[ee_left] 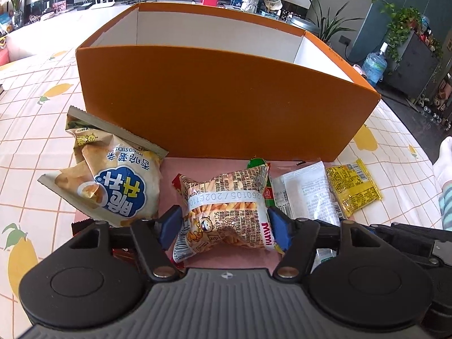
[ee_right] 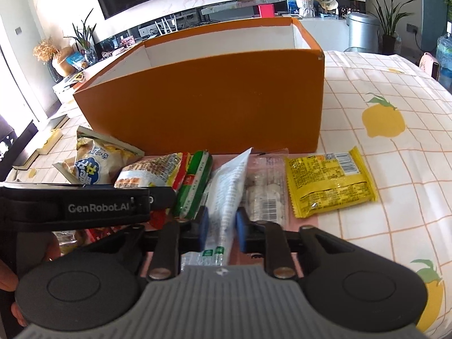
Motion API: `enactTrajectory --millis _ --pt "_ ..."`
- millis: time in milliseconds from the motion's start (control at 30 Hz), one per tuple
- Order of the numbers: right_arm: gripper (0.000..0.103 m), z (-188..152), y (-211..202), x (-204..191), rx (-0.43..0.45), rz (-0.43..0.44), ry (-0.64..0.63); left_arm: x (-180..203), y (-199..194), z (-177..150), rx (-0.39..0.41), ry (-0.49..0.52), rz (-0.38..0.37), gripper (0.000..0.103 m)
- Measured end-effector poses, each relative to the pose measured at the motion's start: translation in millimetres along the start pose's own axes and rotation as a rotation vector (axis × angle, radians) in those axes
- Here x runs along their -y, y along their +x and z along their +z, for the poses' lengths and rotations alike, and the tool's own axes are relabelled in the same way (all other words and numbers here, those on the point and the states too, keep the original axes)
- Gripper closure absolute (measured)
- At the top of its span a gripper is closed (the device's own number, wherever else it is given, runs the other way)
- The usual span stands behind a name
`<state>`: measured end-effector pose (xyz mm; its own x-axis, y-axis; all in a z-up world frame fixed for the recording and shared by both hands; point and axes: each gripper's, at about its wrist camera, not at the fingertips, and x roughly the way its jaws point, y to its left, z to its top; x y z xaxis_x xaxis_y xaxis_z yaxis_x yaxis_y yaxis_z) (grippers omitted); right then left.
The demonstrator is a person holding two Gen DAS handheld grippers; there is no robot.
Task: Organize snacks
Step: 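Grasp the peanut bag with the left tool while the right tool grasps the white wafer packet, then lift both packets into the orange box and open both tools to release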
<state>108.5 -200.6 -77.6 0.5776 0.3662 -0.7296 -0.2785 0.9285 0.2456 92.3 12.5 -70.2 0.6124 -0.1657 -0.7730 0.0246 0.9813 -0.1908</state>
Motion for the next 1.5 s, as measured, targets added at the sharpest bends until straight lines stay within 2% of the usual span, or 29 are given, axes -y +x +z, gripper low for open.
enactTrajectory --millis 100,200,533,900,1167,1500 --pt "0.095 1 -3 2 0.008 0.012 0.011 1 -1 -1 0.008 0.001 0.002 0.039" --pt "0.097 2 -9 -2 0.019 0.008 -0.013 1 -5 -2 0.011 -0.005 0.004 0.043" --pt "0.098 6 -41 -14 0.066 -0.036 -0.081 12 -43 1 0.067 -0.003 0.016 0.044" --pt "0.098 22 -83 -24 0.167 -0.033 -0.135 25 -79 13 0.136 0.024 0.016 0.044" --pt "0.098 51 -105 -29 0.226 -0.042 -0.194 35 -96 41 0.204 0.058 0.015 0.044" --pt "0.098 100 -108 -38 0.285 -0.060 -0.288 34 -92 68 0.247 0.086 0.027 0.044"
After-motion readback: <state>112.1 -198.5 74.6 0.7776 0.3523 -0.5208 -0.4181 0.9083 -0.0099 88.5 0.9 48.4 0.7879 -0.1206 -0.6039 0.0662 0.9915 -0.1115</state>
